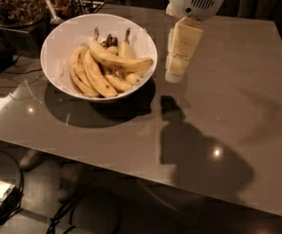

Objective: Pick banana from white bowl

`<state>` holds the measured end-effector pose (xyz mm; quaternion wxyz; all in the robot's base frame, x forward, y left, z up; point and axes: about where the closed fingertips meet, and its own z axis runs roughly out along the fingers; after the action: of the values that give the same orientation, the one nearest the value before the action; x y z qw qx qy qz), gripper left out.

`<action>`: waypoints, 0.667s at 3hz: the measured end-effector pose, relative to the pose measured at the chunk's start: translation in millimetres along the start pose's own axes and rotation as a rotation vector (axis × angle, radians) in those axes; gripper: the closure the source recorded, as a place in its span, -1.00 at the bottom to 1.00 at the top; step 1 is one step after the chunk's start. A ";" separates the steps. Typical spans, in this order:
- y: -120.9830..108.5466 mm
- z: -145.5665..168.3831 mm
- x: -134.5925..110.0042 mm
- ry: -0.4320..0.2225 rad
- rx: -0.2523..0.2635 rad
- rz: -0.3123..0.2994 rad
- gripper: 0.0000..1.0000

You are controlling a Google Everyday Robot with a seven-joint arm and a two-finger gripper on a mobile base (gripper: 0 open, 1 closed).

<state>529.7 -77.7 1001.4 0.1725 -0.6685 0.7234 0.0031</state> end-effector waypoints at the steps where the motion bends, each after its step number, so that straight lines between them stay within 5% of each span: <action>1: -22.4 21.4 -48.2 0.004 -0.032 -0.032 -1.00; 2: -27.0 22.7 -64.7 -0.022 -0.014 -0.053 -1.00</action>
Offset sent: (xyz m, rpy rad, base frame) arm 0.0227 0.0380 -0.0020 -0.0087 0.0191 0.0282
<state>564.4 -12.7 1002.5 0.1759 -0.6885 0.7035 0.0111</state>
